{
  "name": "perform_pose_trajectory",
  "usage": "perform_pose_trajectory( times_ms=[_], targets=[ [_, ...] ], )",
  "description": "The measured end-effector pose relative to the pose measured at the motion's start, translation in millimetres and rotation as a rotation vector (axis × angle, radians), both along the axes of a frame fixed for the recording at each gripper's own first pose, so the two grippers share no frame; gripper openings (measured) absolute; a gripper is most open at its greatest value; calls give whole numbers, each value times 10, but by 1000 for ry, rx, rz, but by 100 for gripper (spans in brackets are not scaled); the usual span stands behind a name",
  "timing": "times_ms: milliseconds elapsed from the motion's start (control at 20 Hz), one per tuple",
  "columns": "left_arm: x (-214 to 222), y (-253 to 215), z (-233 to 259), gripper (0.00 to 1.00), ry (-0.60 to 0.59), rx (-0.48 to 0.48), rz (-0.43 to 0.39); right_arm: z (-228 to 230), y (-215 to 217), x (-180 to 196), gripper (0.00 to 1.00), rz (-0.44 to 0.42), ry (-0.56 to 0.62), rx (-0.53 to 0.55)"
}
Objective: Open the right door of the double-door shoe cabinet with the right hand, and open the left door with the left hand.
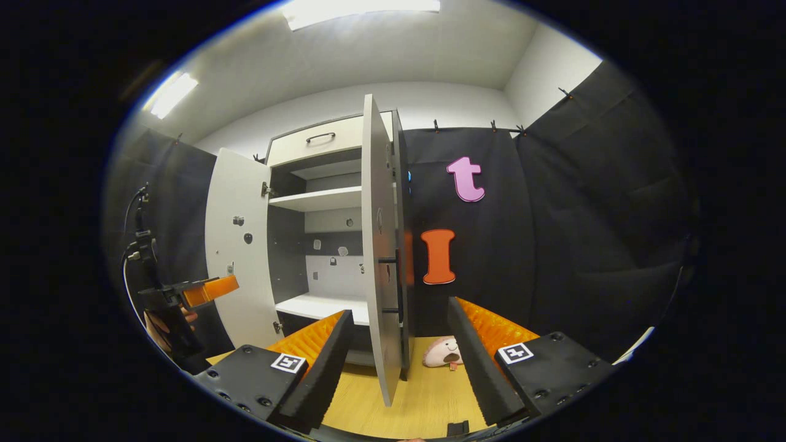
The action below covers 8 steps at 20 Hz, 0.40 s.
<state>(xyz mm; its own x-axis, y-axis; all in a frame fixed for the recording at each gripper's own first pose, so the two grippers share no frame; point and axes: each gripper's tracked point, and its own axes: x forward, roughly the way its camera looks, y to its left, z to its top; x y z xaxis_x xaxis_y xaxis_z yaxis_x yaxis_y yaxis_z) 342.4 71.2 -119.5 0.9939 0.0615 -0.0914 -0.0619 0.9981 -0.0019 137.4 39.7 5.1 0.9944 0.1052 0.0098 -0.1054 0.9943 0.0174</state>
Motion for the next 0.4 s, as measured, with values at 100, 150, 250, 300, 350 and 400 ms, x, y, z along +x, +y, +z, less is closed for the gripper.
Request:
perform_pose_trajectory(
  times_ms=[100, 150, 250, 300, 350, 400],
  targets=[
    [7, -7, 3, 94, -9, 5, 8, 4, -4, -38, 98, 2, -6, -9],
    [14, -9, 4, 94, -14, 8, 12, -7, 10, -61, 98, 4, -10, -9],
    [13, -7, -13, 97, -6, 18, 13, -8, 36, -92, 98, 8, -10, -9],
    [5, -10, -22, 96, 1, 24, 10, -14, 41, -104, 98, 5, -6, -10],
    [4, -1, -27, 94, 4, 32, 11, -20, 45, -116, 98, 2, -2, -12],
    [3, 13, -23, 94, 4, 40, 15, -14, 61, -121, 87, 1, -4, -15]
  ],
)
